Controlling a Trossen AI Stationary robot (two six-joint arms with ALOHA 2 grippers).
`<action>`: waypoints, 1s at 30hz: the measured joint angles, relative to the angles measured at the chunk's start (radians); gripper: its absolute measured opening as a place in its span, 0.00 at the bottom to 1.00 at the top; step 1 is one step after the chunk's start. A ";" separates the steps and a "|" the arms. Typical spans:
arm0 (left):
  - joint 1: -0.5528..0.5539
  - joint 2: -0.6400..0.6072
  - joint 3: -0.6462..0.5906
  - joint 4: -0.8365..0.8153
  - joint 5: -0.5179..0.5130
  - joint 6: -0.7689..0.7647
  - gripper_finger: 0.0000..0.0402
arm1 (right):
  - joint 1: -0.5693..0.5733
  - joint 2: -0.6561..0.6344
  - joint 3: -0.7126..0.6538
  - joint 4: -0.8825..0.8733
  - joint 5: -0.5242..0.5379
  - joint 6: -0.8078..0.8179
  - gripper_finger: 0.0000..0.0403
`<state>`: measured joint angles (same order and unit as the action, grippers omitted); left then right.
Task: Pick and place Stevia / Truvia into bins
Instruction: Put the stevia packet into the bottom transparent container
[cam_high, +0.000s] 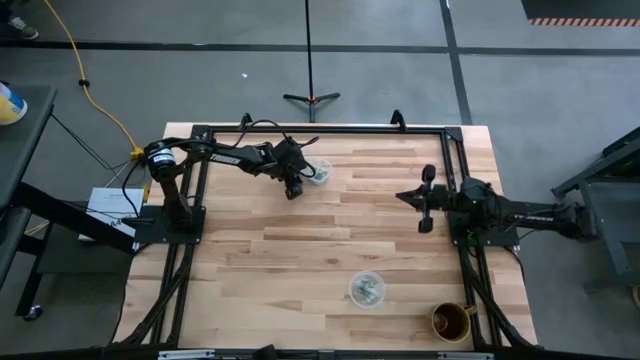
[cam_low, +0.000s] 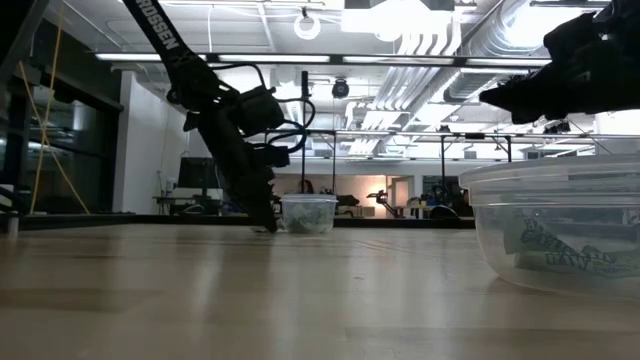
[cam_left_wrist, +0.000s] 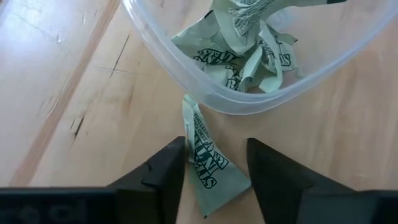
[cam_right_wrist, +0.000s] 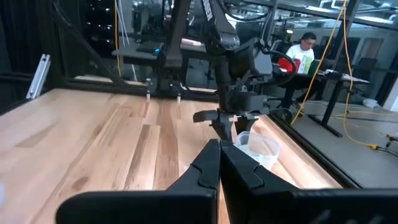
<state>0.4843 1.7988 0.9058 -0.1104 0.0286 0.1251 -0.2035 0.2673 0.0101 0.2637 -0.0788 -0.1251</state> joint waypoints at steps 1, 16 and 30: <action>0.000 0.000 0.000 -0.002 0.005 0.002 0.48 | 0.000 -0.016 0.000 -0.009 0.000 0.004 0.00; 0.000 -0.039 -0.003 -0.108 0.053 0.027 0.05 | 0.000 -0.094 0.000 -0.066 0.018 0.012 0.00; -0.149 -0.146 -0.005 -0.073 0.082 -0.025 0.05 | 0.000 -0.094 -0.001 -0.066 0.019 -0.010 0.00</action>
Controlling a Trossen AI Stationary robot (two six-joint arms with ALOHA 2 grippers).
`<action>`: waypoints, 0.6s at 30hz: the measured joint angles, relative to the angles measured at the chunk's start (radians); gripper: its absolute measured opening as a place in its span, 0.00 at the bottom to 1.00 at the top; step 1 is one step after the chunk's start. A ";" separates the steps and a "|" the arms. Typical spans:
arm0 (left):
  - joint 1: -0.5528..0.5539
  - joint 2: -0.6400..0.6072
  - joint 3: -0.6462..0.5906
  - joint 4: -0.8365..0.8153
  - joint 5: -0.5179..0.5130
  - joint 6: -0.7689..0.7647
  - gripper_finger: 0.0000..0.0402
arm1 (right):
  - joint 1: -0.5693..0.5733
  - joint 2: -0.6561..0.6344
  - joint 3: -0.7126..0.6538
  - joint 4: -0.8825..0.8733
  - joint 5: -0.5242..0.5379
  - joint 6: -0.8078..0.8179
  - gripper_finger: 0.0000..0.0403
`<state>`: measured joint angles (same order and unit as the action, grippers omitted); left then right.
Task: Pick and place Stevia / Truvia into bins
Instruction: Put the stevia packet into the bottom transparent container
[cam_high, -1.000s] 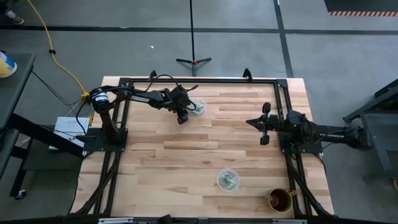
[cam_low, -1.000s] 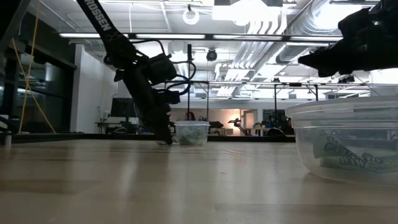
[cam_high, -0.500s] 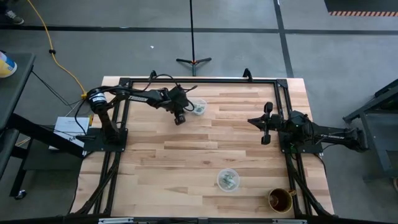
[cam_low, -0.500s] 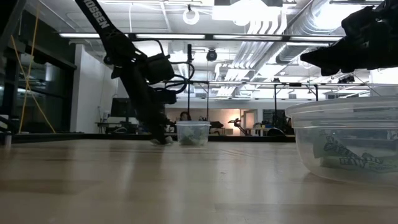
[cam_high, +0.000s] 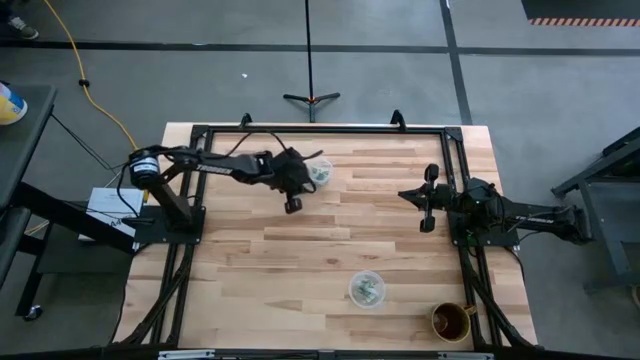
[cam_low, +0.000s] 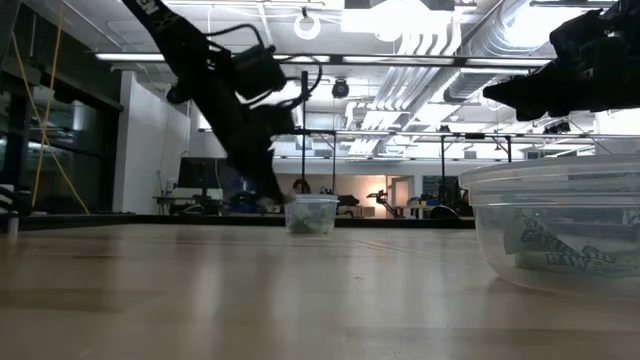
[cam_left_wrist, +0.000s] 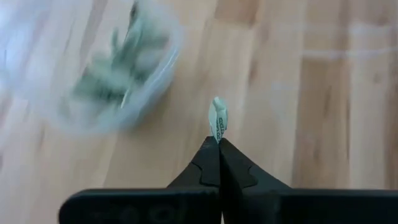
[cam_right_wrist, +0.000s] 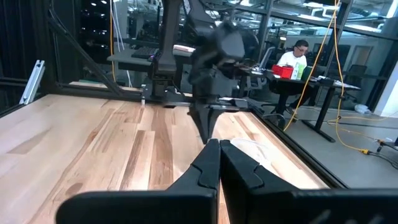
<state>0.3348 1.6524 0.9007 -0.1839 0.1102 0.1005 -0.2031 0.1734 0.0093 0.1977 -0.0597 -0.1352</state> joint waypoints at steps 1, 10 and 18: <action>-0.016 0.000 0.002 0.022 -0.012 0.006 0.05 | 0.000 0.000 0.000 0.000 0.000 0.000 0.00; -0.173 0.000 0.100 0.142 0.070 -0.019 0.10 | 0.000 0.000 0.000 0.000 0.005 -0.004 0.00; -0.351 0.035 0.186 0.294 0.090 0.024 0.05 | 0.000 0.000 0.000 0.000 0.091 0.001 0.00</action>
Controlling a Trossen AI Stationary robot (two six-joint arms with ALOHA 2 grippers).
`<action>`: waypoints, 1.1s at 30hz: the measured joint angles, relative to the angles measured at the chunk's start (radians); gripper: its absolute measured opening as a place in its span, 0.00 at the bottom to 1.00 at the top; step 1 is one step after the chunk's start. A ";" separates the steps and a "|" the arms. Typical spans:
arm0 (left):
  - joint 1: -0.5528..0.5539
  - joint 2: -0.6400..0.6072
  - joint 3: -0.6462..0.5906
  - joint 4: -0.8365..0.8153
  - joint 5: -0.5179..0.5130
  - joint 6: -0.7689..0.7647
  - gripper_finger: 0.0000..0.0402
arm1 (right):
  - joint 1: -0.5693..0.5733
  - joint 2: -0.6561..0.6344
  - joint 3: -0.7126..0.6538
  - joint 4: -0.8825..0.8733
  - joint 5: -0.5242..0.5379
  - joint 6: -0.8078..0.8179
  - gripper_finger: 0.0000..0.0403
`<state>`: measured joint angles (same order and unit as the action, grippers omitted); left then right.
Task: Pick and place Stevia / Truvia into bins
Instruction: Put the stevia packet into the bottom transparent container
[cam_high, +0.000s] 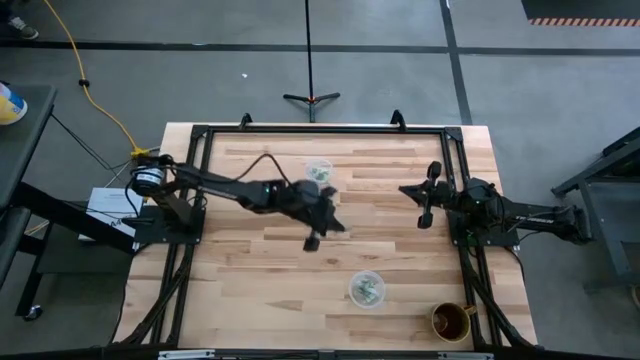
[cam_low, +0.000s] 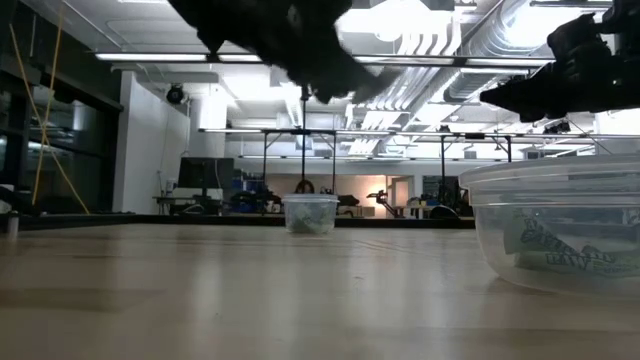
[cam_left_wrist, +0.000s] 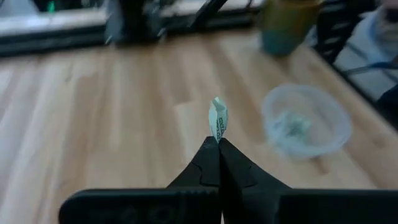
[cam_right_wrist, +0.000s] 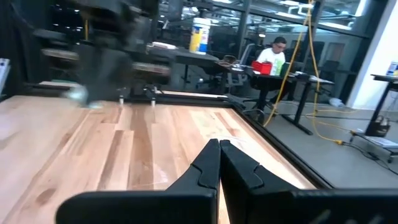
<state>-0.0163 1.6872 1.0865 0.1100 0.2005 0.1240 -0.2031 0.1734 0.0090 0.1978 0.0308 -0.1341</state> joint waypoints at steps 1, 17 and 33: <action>-0.018 0.014 0.009 0.029 0.000 0.000 0.05 | 0.000 0.000 0.000 0.000 0.007 0.001 0.00; -0.189 0.289 0.204 0.203 0.025 -0.080 0.06 | 0.000 0.003 0.000 0.004 0.034 0.002 0.00; -0.260 0.496 0.393 0.279 0.093 -0.159 0.16 | 0.000 0.003 -0.001 0.000 0.034 0.044 0.00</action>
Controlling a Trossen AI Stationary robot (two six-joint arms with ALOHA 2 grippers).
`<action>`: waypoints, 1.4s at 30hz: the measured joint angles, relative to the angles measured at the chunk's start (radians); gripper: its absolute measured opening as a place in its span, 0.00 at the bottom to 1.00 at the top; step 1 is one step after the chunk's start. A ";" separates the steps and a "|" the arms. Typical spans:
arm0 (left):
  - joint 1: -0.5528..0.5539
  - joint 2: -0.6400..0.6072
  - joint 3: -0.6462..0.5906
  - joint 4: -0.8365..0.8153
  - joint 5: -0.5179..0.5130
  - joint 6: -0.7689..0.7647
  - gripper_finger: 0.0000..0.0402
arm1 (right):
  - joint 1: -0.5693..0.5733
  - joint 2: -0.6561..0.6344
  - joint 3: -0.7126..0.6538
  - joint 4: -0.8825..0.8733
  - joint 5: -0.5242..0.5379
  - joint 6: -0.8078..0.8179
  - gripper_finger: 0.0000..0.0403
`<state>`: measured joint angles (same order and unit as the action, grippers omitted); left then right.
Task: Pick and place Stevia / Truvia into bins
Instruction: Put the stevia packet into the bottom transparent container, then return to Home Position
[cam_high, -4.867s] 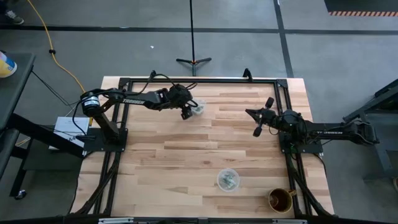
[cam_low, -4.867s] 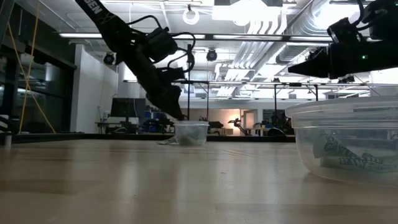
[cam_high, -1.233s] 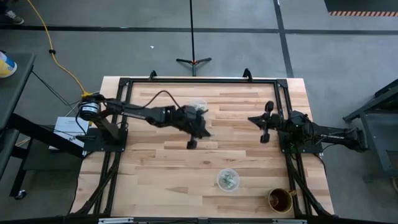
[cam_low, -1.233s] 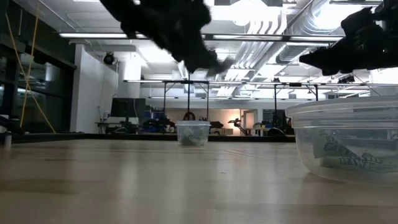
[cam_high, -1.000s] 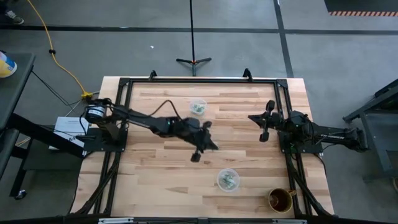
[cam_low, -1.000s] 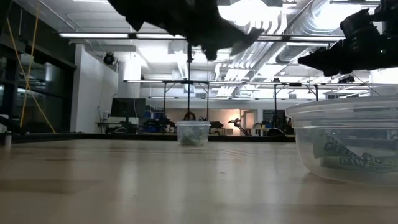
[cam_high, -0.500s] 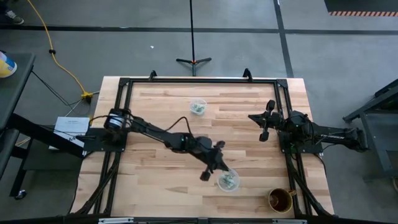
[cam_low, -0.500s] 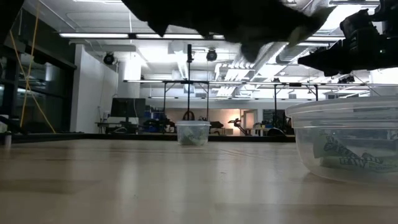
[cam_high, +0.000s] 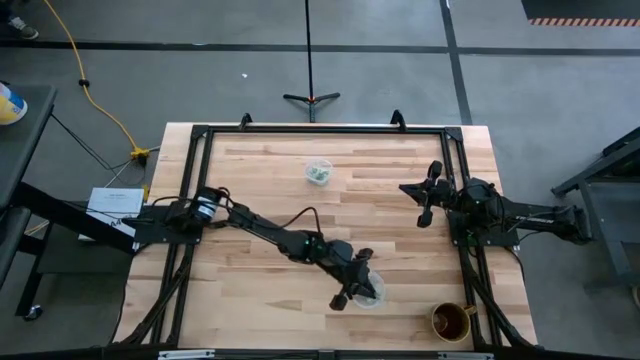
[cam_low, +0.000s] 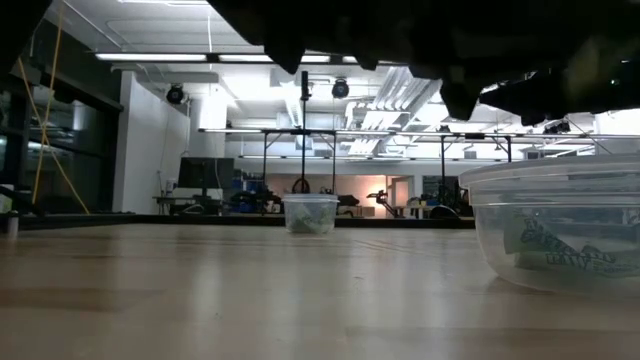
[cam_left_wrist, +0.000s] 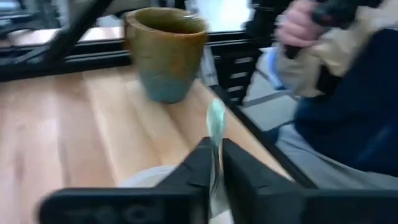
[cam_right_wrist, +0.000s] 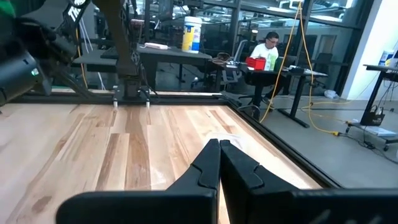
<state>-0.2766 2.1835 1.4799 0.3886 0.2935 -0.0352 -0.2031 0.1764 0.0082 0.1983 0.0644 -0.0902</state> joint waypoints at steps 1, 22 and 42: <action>0.001 0.002 0.000 -0.002 -0.022 -0.011 0.21 | 0.000 0.000 0.000 0.000 0.000 0.006 0.00; 0.062 -0.324 -0.048 -0.642 -0.531 0.056 0.19 | 0.000 0.002 0.000 -0.023 0.000 0.031 0.00; 0.125 -1.300 -1.212 0.094 -0.773 0.040 0.07 | 0.000 0.012 0.000 -0.029 0.000 0.048 0.00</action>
<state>-0.1512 0.8836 0.2678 0.4827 -0.4798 0.0050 -0.2028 0.1883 0.0082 0.1692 0.0643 -0.0425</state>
